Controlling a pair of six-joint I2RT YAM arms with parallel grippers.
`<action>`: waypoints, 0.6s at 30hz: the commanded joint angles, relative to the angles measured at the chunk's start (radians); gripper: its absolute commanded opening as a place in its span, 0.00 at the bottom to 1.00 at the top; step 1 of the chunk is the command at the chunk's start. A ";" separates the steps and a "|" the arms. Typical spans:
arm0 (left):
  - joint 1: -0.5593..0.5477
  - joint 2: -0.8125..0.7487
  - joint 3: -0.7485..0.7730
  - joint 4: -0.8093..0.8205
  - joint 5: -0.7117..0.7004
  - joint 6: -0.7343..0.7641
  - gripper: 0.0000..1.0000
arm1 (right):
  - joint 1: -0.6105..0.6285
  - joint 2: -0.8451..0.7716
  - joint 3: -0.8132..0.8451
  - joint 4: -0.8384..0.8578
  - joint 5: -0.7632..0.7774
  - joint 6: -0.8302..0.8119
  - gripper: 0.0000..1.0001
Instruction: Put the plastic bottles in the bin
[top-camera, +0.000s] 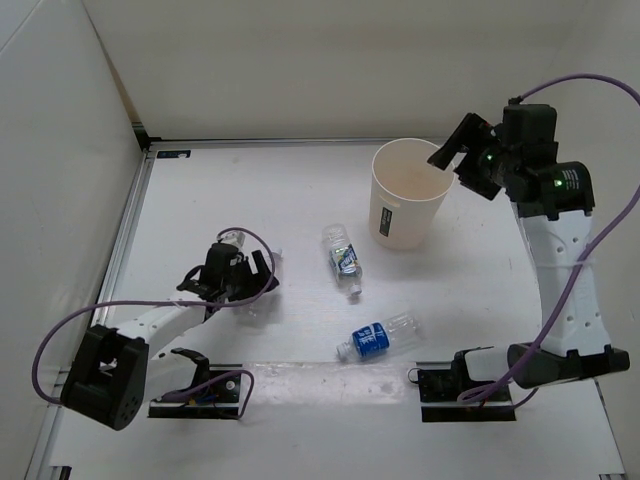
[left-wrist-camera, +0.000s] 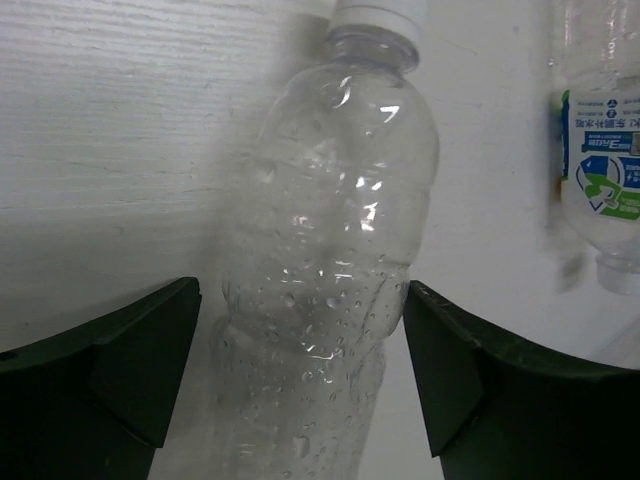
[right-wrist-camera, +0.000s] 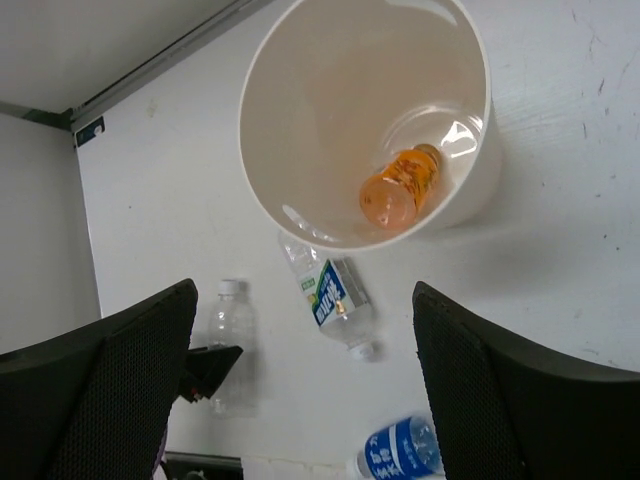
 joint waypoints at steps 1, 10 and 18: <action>-0.023 0.024 0.041 0.037 -0.017 0.020 0.89 | -0.051 -0.077 -0.024 -0.043 -0.070 0.016 0.90; -0.055 0.076 0.211 0.019 -0.022 0.129 0.50 | -0.264 -0.134 -0.023 -0.104 -0.304 -0.022 0.90; -0.055 0.242 0.841 -0.032 0.001 0.218 0.44 | -0.322 -0.132 -0.009 -0.120 -0.331 -0.072 0.90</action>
